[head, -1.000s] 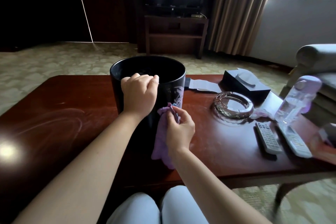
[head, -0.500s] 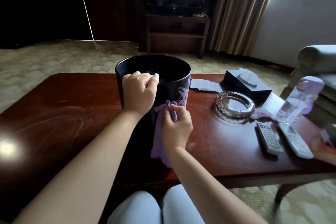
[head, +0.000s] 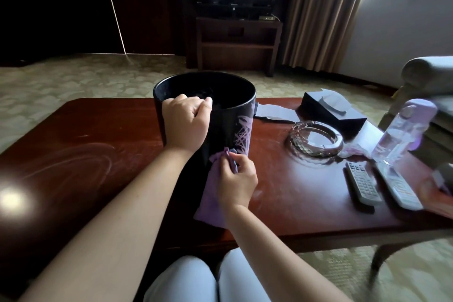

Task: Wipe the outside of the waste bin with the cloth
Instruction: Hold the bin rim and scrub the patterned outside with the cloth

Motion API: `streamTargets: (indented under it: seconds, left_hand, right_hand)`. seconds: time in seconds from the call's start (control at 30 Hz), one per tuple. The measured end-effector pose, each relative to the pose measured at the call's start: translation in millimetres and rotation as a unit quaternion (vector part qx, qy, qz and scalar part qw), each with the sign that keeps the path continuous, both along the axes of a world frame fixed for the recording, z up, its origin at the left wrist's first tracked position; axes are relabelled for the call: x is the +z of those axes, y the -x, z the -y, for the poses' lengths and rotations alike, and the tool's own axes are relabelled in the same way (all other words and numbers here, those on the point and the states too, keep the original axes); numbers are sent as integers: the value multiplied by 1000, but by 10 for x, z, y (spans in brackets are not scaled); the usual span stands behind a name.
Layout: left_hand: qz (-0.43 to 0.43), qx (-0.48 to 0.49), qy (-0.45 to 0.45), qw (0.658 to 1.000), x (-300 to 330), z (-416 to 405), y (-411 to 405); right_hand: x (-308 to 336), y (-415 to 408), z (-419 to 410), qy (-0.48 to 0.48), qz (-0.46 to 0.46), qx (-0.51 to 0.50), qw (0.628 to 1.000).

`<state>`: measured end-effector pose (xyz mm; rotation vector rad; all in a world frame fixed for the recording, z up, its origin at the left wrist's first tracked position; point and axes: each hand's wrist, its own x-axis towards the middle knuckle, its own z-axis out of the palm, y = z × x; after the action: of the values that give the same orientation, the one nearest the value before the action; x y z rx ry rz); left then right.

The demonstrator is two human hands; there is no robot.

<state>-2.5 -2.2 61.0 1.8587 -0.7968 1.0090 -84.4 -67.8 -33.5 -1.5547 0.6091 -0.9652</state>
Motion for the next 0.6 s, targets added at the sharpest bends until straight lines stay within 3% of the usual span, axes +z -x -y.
streamTargets:
  seconds: [0.17, 0.4, 0.6]
  left_hand:
    - [24, 8, -8, 1000, -41, 18, -30]
    - [47, 54, -13, 997, -51, 49, -41]
    - [58, 81, -13, 995, -54, 73, -31]
  right_hand:
    - [332, -56, 100, 2, 91, -18, 996]
    - [-176, 57, 157, -47, -58, 18, 997]
    - [331, -50, 193, 21, 96, -17, 995]
